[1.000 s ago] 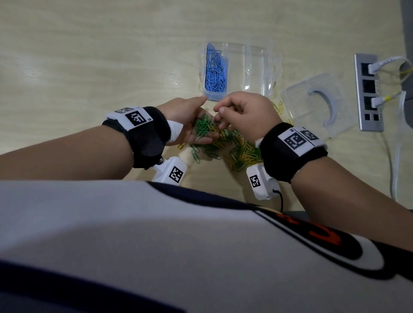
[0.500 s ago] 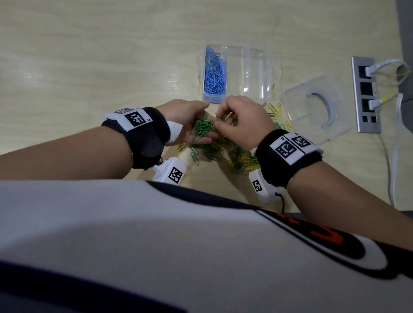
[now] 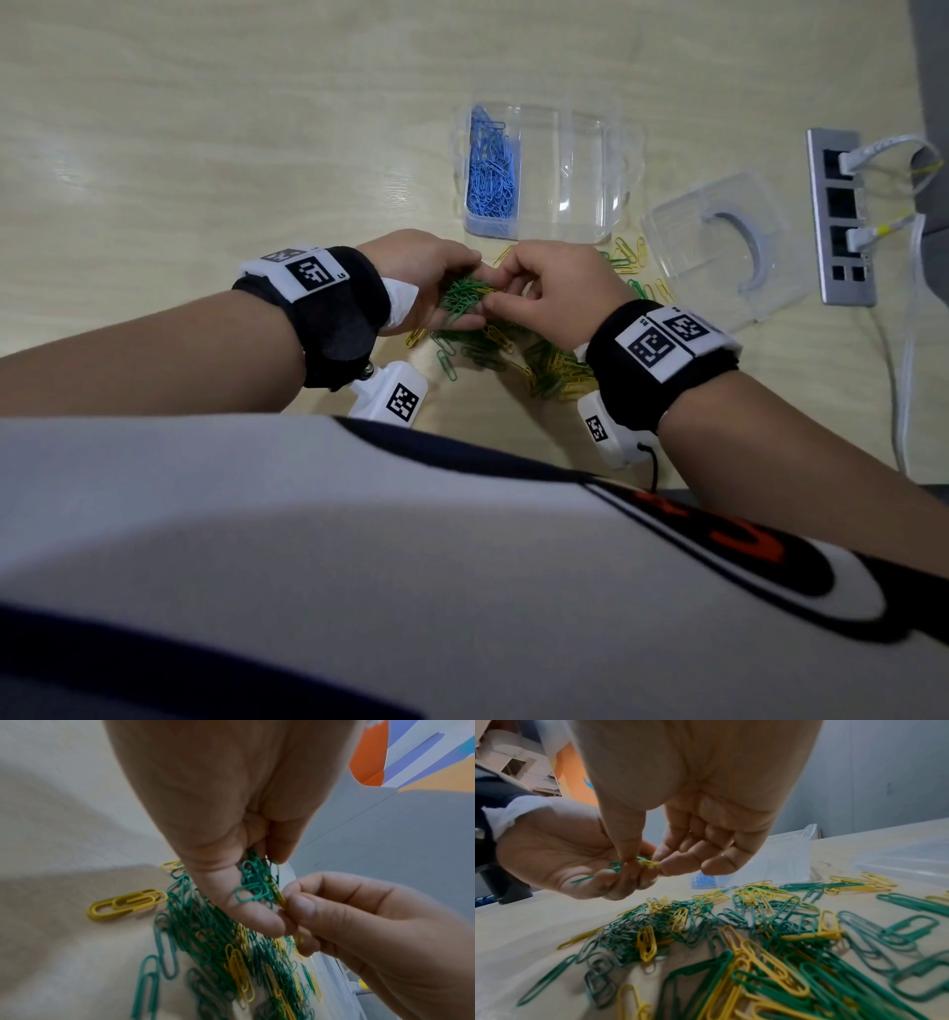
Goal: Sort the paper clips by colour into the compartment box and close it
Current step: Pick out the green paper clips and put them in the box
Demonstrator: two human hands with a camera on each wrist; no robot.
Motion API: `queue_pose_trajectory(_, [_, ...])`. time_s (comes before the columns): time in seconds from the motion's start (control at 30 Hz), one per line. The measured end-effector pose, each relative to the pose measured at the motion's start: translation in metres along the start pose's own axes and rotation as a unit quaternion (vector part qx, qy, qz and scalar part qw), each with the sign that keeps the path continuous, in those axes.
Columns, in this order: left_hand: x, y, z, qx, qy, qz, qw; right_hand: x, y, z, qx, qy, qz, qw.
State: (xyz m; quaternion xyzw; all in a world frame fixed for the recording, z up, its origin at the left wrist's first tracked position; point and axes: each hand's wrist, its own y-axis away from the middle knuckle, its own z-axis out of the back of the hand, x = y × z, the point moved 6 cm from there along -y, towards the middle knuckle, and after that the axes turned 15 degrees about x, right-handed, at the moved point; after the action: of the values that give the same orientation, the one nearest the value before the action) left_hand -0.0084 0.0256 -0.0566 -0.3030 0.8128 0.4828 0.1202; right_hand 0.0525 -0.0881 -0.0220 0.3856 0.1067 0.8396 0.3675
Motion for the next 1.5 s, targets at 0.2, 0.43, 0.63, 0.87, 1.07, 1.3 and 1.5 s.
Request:
queue_pose_trajectory(0.2, [0.003,0.001,-0.004,-0.008,-0.008,0.010,1.000,0.001,-0.002,0.000,0.001,0.023,-0.007,1.000])
queue_pose_trajectory(0.43, [0.003,0.002,0.001,-0.024,-0.016,0.008,1.000,-0.004,0.002,0.003,-0.012,-0.031,-0.007,0.999])
queue_pose_trajectory(0.63, [0.004,0.001,0.002,-0.028,-0.025,0.014,0.999,-0.007,0.004,0.004,-0.041,-0.084,-0.012,0.996])
queue_pose_trajectory(0.87, [0.001,0.004,-0.005,0.009,-0.105,-0.004,0.994,-0.006,0.004,0.010,-0.075,-0.054,-0.029,0.995])
queue_pose_trajectory(1.07, [0.002,0.006,0.000,-0.010,-0.135,-0.002,0.991,-0.016,0.008,0.019,-0.099,0.003,-0.073,0.992])
queue_pose_trajectory(1.3, [0.002,0.006,0.008,-0.046,-0.090,0.020,0.995,-0.034,0.010,0.016,-0.095,0.130,-0.175,0.971])
queue_pose_trajectory(1.5, [0.002,0.006,0.014,-0.063,-0.070,0.016,0.995,-0.027,0.001,-0.007,-0.030,0.117,-0.153,0.981])
